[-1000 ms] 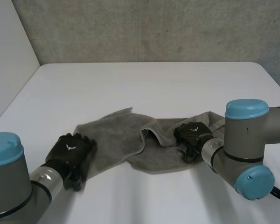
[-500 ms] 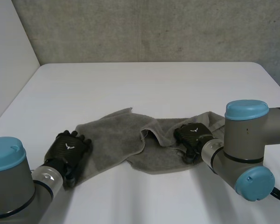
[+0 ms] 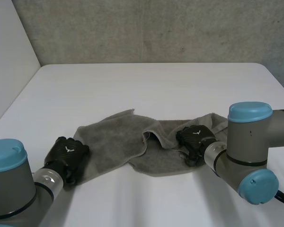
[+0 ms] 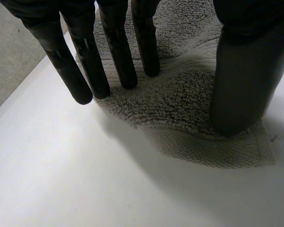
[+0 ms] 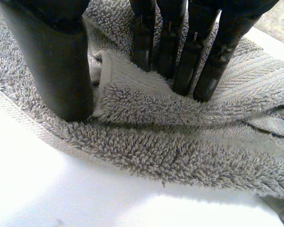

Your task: Fold the towel.

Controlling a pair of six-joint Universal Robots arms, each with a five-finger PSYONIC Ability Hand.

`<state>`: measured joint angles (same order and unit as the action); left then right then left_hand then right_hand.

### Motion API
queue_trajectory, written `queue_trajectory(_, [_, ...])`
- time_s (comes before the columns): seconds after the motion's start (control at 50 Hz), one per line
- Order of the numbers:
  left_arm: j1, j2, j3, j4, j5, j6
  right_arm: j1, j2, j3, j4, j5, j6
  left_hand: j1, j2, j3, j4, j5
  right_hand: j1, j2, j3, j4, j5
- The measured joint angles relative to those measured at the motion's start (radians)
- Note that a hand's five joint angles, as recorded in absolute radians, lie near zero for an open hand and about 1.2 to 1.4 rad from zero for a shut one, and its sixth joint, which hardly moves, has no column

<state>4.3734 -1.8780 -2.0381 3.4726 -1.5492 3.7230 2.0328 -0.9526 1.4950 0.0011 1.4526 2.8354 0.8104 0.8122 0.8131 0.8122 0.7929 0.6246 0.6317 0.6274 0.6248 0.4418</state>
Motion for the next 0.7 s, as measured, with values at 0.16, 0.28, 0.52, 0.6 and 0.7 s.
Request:
queue_trajectory(0.16, [0.003, 0.001, -0.001, -0.001, 0.001, 0.000, 0.009, 0.000, 0.001, 0.000, 0.001, -0.007, 0.415, 0.423, 0.426, 0.426, 0.428, 0.000, 0.000, 0.000, 0.000, 0.000])
queue_trajectory(0.28, [0.010, 0.006, -0.001, -0.001, 0.003, -0.001, 0.014, 0.000, 0.000, -0.001, 0.001, -0.008, 0.588, 0.642, 0.710, 0.693, 0.684, 0.000, 0.000, 0.000, 0.000, 0.001])
queue_trajectory(0.52, [0.038, 0.045, -0.004, 0.024, 0.003, -0.014, -0.002, -0.001, 0.001, -0.016, 0.002, -0.007, 0.594, 0.642, 0.721, 0.694, 0.685, 0.060, 0.051, 0.056, 0.053, 0.068])
queue_trajectory(0.6, [0.053, 0.062, -0.010, 0.041, 0.004, -0.022, -0.006, -0.002, 0.005, -0.028, 0.004, -0.006, 0.594, 0.642, 0.722, 0.694, 0.685, 0.075, 0.066, 0.070, 0.068, 0.078])
queue_trajectory(0.7, [0.064, 0.077, -0.015, 0.056, 0.006, -0.036, -0.004, -0.001, 0.008, -0.046, 0.005, -0.006, 0.595, 0.642, 0.723, 0.694, 0.685, 0.209, 0.191, 0.204, 0.209, 0.204])
